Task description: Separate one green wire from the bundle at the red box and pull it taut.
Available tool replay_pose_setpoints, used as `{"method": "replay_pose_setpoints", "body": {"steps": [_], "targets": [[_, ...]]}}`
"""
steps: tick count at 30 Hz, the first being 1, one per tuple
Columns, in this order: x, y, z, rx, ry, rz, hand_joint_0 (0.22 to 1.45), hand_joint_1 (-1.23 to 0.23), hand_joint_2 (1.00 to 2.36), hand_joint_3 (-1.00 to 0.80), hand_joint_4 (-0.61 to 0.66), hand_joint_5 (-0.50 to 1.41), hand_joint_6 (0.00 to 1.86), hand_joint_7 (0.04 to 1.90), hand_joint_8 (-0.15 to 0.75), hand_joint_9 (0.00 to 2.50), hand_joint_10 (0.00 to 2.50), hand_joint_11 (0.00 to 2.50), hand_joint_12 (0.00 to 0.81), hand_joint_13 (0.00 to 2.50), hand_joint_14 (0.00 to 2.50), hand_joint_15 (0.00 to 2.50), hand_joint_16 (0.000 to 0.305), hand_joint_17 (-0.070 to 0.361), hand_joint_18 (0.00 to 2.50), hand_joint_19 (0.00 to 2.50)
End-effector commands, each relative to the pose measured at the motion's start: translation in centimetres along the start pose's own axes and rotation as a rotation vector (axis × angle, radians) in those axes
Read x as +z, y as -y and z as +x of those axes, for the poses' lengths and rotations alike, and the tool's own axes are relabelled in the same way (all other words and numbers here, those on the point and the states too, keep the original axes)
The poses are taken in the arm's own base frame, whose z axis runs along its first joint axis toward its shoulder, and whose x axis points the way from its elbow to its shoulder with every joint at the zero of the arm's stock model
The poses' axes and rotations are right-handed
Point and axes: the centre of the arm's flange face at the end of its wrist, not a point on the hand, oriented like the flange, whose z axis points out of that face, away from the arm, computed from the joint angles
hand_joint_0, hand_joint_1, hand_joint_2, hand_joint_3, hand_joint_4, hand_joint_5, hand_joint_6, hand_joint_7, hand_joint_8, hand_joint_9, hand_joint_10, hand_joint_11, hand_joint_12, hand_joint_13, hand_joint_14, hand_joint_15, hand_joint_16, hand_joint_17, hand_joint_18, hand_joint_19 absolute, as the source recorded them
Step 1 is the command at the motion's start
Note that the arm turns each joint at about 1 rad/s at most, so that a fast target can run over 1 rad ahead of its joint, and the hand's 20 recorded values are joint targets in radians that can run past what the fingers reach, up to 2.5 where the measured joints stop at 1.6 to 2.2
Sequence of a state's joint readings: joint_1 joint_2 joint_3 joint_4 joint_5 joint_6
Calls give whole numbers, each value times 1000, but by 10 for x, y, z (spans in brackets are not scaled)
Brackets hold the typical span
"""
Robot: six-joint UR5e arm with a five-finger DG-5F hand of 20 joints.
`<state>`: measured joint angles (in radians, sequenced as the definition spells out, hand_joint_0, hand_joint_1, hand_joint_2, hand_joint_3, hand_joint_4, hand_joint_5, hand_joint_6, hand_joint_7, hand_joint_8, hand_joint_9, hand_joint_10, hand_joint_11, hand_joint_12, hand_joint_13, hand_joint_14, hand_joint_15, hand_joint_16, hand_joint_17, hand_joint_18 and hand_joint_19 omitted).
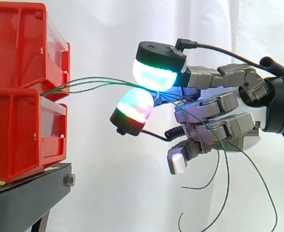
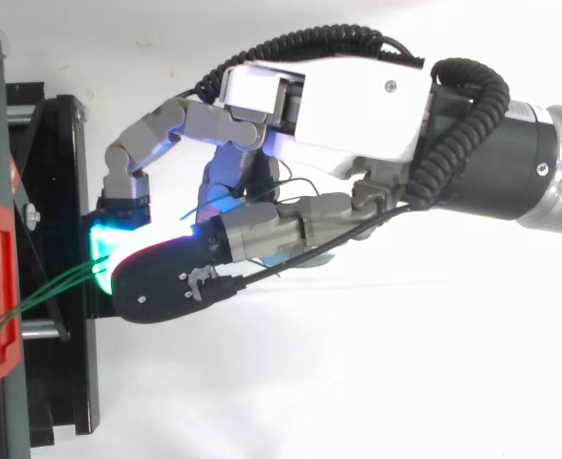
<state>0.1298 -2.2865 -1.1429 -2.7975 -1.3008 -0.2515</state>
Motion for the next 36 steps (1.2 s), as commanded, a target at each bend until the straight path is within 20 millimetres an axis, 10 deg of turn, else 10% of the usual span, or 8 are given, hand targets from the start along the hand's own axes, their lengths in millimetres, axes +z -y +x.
{"method": "replay_pose_setpoints", "body": {"steps": [1,10,19,36], "targets": [[0,0,-2,0,1,-2,613,-613,1025,-192,155,-210,903,943,284,1458,1159,1339,338,1888,33,1469,61,137,1097,575],[4,-6,-6,-2,-1,-18,601,-741,1013,-353,175,-215,917,911,290,1402,1132,1353,368,1799,8,1420,60,134,1091,572],[11,-18,-21,-57,-6,-43,598,-429,1012,-380,155,-197,906,950,283,1516,786,1487,375,1754,13,1320,59,133,1087,590],[13,-28,-20,-54,-9,-42,643,-735,1023,-208,125,-206,937,920,292,1416,848,1451,391,1659,17,1258,58,131,1073,569]]}}
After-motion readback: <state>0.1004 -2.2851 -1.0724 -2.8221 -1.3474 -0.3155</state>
